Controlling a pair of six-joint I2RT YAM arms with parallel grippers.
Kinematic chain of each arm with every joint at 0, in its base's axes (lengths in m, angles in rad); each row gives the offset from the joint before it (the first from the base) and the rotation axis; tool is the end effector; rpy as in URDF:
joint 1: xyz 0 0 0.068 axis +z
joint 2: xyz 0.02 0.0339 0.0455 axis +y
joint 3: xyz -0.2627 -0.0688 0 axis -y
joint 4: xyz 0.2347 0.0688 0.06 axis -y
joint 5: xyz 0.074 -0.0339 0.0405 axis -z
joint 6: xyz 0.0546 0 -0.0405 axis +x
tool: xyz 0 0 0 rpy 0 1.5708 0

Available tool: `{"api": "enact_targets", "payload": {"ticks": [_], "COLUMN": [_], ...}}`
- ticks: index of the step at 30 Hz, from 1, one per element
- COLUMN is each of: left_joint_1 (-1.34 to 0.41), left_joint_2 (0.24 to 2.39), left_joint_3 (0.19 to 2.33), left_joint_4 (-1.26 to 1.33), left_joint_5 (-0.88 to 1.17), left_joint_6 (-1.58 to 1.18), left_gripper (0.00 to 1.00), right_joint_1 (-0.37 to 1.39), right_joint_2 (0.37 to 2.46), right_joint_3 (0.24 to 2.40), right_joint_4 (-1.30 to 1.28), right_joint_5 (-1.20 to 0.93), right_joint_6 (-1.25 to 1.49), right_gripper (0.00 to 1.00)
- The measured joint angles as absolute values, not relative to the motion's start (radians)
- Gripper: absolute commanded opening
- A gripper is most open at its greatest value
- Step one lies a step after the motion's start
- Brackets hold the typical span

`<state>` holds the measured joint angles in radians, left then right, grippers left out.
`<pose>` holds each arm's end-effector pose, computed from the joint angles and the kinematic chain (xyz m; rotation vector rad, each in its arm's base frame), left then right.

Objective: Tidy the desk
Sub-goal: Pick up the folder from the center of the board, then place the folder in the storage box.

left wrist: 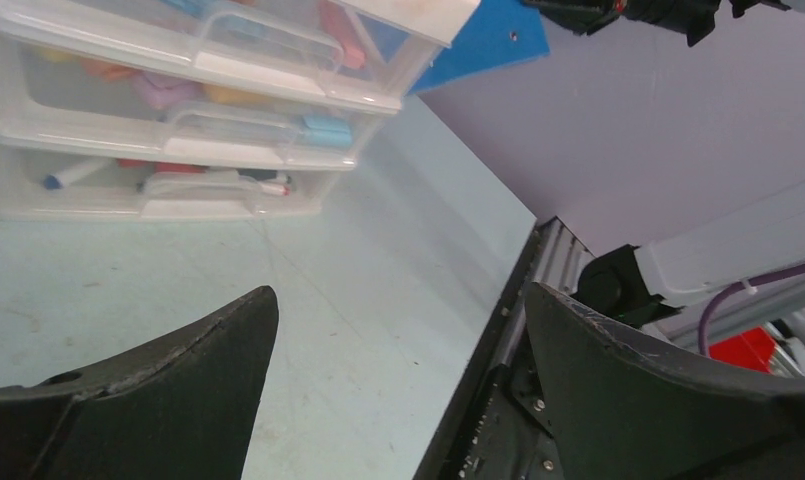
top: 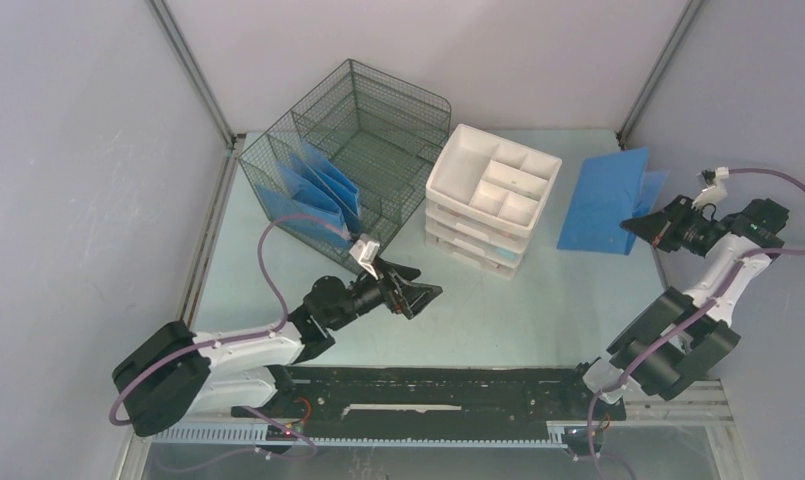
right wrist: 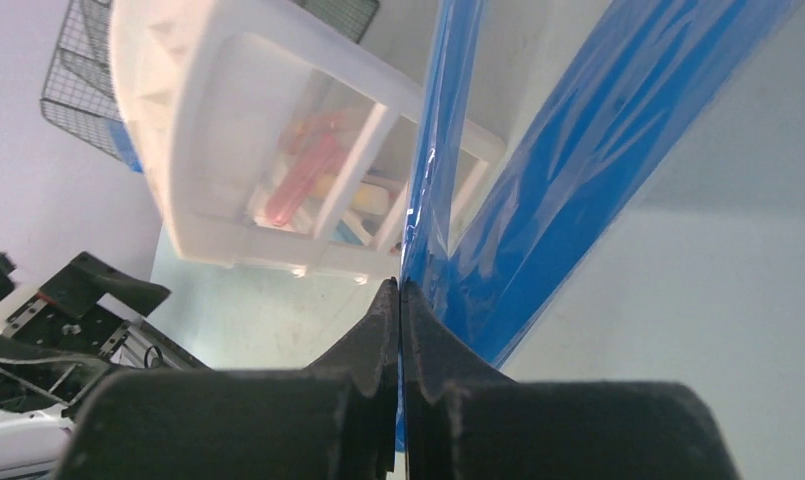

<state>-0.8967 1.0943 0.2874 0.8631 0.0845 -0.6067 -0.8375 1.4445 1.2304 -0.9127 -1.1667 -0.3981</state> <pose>0.1421 -0.1852 0.2262 0.3119 1.6242 -1.2446 0.2180 -0.1670 0.2967 0.1453 2.0200 0.8157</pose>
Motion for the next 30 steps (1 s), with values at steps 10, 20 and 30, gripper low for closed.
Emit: {"api": "enact_targets", "payload": {"ticks": [10,20,30], "left_joint_1": [-0.897,-0.897,-0.886], "left_joint_2": [1.232,1.232,1.298], "left_joint_3": [0.396,0.448,0.449], "left_joint_4": [0.911,0.902,1.01], "left_joint_5": [0.213,0.239,0.252], "left_joint_6": [-0.636,-0.623,-0.767], "left_gripper": [1.0,1.0,1.0], "right_joint_1": [-0.859,-0.865,-0.662], "right_joint_2": [1.206,1.07,1.066], "right_joint_3": [1.224,1.224,1.224], "right_joint_4": [-0.798,-0.397,-0.14], "right_joint_5": [-1.306,-1.453,-1.485], "right_joint_6": [-0.199,0.25,0.529], "right_gripper": [0.0,0.0,0.0]}}
